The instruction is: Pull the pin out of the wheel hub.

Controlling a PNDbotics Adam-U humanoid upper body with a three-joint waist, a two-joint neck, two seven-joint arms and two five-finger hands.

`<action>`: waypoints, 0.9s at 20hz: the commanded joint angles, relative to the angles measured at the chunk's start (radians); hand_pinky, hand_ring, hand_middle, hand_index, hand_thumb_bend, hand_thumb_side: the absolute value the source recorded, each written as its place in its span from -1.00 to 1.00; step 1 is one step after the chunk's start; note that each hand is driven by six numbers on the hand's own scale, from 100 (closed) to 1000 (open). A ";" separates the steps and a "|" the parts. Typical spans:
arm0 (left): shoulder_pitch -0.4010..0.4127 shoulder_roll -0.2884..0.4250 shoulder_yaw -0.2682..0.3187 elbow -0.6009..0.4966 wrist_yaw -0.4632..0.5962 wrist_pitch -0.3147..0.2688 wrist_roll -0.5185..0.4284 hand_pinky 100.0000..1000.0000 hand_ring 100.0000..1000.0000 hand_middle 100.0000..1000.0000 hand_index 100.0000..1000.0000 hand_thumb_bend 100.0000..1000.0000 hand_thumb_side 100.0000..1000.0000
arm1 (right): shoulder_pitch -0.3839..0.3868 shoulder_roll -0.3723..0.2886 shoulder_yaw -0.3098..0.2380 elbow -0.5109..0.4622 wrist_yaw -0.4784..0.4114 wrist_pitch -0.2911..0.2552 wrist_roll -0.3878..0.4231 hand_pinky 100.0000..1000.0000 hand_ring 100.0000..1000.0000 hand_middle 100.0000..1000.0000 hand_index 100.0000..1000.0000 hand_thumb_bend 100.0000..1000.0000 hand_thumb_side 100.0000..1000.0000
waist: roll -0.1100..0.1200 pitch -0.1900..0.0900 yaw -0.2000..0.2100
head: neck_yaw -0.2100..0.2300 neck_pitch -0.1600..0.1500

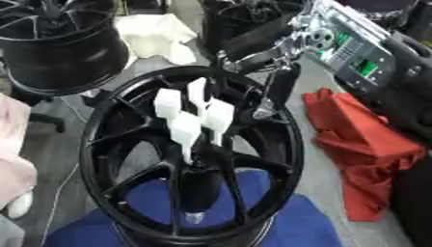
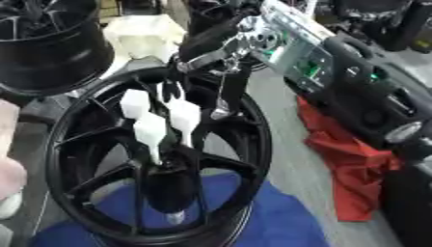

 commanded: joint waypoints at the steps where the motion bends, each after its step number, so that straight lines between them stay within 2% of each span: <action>1: -0.018 0.019 0.012 -0.021 0.003 -0.001 0.005 0.49 0.32 0.35 0.64 -0.81 0.61 | -0.013 -0.018 -0.010 0.007 0.002 -0.005 0.004 0.62 0.40 0.34 0.60 -0.52 -1.00 | 0.004 -0.006 0.000 | 0.012 0.006; 18: -0.014 0.016 0.011 -0.021 -0.004 0.000 0.006 0.49 0.32 0.35 0.64 -0.81 0.61 | 0.004 -0.005 -0.032 0.059 0.018 0.002 0.004 0.63 0.43 0.36 0.61 -0.54 -1.00 | 0.004 0.006 0.009 | 0.023 0.006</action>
